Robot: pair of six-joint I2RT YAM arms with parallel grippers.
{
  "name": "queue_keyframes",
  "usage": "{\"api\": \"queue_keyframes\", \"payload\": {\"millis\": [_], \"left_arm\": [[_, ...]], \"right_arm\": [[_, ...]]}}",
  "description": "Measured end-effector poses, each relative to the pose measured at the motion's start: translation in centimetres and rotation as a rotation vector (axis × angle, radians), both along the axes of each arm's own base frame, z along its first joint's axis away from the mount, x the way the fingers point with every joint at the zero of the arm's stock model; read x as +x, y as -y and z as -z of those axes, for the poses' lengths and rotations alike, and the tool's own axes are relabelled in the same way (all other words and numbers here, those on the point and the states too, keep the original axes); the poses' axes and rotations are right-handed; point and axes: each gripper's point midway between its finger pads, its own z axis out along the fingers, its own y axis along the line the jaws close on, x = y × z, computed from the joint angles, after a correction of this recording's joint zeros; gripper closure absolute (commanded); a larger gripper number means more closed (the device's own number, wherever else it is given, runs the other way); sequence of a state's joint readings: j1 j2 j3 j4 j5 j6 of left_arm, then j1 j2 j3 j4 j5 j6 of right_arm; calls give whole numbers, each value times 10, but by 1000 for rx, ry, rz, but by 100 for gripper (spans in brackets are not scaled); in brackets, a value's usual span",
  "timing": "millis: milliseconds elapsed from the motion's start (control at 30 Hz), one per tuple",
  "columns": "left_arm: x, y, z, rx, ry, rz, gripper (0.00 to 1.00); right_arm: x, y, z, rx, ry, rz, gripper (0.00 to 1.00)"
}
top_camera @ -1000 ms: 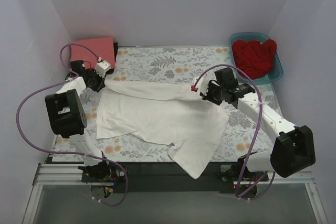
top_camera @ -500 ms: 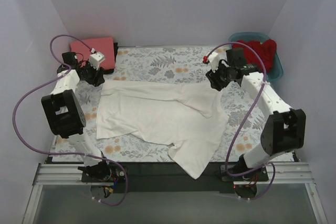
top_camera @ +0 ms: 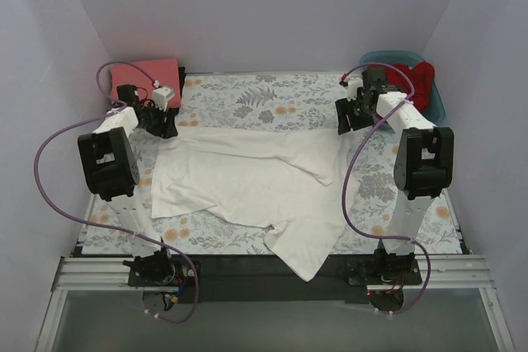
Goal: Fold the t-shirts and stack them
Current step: Fold the tshirt
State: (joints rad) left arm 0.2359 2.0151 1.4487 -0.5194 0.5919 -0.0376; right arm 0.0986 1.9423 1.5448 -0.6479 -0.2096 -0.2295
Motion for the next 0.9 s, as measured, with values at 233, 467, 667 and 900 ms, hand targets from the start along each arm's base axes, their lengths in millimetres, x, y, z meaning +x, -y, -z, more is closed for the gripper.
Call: {"api": "queue_keyframes", "payload": {"millis": [233,467,667,900], "left_arm": [[1,-2,3,12,-9,-22,50],[4,-4,3,20,-3,-31,50],[-6,11,1,-19,12,37,51],[-44,113,-43,-158,71,321,49]], "right_arm": [[7,-2,16,70,-61,43,43],[8,-10,22,118,-92,46,48],[8,-14,32,142,-124,50,65],[7,-12,33,175,-135,60,94]]}}
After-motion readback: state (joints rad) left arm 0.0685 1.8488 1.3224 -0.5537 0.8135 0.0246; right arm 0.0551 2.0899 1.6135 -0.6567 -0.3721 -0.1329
